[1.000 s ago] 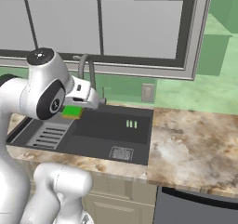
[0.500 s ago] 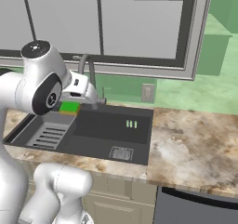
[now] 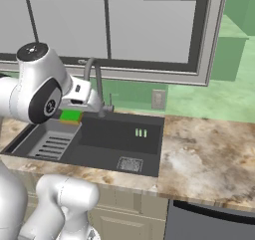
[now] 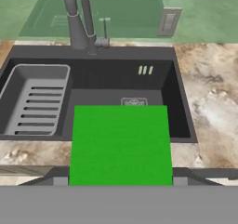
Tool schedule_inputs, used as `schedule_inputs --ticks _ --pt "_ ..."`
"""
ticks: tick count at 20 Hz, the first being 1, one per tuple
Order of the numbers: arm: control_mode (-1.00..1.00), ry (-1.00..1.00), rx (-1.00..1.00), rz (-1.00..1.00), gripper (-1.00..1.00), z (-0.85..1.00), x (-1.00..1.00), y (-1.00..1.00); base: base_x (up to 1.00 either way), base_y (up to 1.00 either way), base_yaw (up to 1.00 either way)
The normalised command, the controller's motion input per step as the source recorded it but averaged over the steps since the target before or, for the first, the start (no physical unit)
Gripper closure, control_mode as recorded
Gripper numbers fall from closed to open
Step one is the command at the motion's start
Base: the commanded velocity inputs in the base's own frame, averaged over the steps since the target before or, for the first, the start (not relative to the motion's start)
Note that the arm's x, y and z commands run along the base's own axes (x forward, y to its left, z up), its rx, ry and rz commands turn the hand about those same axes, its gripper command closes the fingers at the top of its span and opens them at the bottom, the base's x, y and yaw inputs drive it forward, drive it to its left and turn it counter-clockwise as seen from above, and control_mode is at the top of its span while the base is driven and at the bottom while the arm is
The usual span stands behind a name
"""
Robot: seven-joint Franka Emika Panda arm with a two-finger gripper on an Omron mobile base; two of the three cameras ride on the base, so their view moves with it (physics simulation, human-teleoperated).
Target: Pick up the sponge and sponge from the sink, and place them back in the cabinet, and close the cabinet doors.
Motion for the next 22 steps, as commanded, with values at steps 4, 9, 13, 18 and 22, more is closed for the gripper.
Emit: schedule_inputs --ticks 4,9,13,18,22 --pt "-1.00 0.00 0.00 0.00 1.00 0.00 -0.16 0.02 0.00 0.00 0.00" --pt "1.00 0.00 0.00 0.00 1.00 0.00 -0.02 0.00 -0.03 0.00 0.00" --pt "1.00 0.00 0.00 0.00 1.00 0.00 0.00 0.00 0.00 0.00 0.00" --pt "1.00 0.00 0.00 0.00 1.00 0.00 0.00 0.00 -0.12 0.04 0.02" --pt "1.00 0.00 0.00 0.00 1.00 0.00 0.00 0.00 -0.36 0.15 0.25"
